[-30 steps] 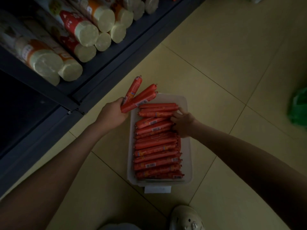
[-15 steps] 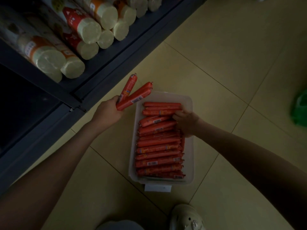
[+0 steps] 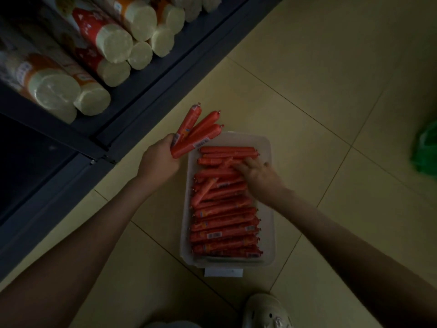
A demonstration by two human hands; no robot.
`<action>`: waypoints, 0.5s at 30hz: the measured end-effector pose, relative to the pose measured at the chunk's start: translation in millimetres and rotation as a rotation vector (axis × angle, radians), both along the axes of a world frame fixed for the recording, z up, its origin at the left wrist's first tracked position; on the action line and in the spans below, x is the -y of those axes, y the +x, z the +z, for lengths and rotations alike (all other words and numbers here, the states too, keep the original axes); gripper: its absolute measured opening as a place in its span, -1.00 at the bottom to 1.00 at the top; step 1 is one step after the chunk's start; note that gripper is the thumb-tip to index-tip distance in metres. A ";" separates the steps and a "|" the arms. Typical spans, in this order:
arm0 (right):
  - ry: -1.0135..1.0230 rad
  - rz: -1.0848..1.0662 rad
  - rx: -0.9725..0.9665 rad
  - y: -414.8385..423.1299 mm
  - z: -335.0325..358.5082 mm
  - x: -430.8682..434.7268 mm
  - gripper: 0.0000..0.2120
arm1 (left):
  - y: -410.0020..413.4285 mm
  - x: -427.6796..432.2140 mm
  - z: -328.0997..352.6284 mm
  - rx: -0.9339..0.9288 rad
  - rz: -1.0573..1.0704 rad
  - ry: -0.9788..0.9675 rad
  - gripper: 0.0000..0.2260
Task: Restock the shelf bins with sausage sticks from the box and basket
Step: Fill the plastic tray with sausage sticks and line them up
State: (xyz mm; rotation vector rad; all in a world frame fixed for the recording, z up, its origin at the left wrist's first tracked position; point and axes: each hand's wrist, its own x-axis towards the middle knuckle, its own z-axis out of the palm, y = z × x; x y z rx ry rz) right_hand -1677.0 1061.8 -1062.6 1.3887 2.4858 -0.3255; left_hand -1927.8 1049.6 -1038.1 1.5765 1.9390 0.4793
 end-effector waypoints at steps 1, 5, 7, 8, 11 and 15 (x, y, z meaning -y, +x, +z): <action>-0.028 0.028 0.010 -5.8 -6.6 8.0 -0.51 | 3.3 -0.6 0.3 -0.016 -0.020 0.012 -0.66; -0.082 0.023 0.041 -8.3 -23.4 7.3 -0.43 | 14.5 -1.4 -3.8 -0.057 -0.064 0.020 -0.61; -0.038 0.160 -0.018 -8.0 -20.0 4.8 -0.41 | 18.2 0.5 -8.1 -0.041 -0.057 0.015 -0.61; -0.008 0.222 -0.051 -6.5 -20.1 4.0 -0.41 | 19.6 1.7 -10.5 -0.028 -0.046 0.017 -0.62; 0.038 0.375 -0.071 -8.7 -22.5 3.2 -0.36 | 20.9 2.9 -12.2 0.005 0.036 0.030 -0.72; -0.015 0.459 -0.023 -15.7 -21.9 -1.4 -0.28 | 16.8 -0.7 -10.5 0.006 0.086 0.035 -0.75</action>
